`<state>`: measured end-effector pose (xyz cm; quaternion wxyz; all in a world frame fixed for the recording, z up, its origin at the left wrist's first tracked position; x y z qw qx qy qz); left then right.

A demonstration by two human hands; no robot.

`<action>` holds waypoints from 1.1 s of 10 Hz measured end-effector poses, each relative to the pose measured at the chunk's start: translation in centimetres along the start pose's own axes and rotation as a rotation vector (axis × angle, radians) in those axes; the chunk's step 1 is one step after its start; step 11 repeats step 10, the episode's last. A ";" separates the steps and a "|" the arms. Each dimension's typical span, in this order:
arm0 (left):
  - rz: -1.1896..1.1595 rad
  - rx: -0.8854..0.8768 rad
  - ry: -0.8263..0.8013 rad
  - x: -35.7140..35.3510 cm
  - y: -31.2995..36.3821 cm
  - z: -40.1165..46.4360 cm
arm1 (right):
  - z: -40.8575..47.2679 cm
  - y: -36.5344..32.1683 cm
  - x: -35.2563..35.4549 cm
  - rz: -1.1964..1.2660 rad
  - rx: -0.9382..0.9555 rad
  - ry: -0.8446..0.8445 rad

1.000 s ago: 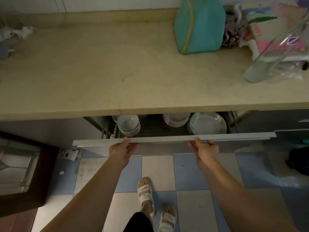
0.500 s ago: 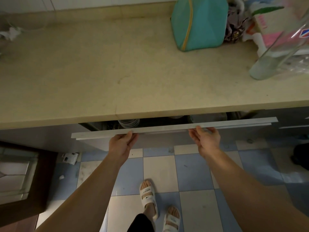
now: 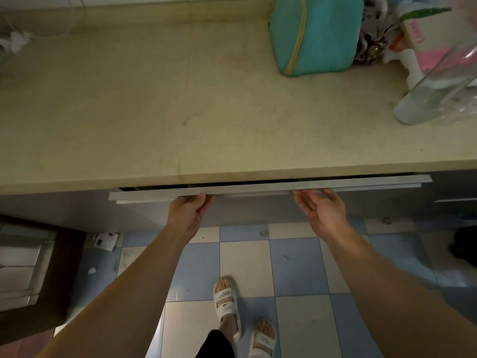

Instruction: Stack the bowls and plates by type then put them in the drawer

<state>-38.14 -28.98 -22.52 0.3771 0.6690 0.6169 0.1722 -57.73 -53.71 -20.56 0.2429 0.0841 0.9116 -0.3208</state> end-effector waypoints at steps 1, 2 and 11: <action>-0.006 0.002 -0.017 -0.3 0.3 0.3 | 0.7 -0.1 -0.3 0.023 0.005 0.023; -0.029 -0.002 -0.051 -0.6 0.7 0.5 | 1.3 0.0 -0.7 0.024 0.008 0.022; 0.235 0.015 -0.051 1.4 1.4 -2.1 | -2.0 -0.9 -0.3 -0.270 -0.029 -0.107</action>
Point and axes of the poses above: each hand's wrist, its own z-axis towards the middle knuckle, its own x-axis out of the back of the hand, y = z × x, the point moved 3 cm from there along z, towards the middle knuckle, and after that the axes turned 12 degrees about z, right-handed, at the moved point
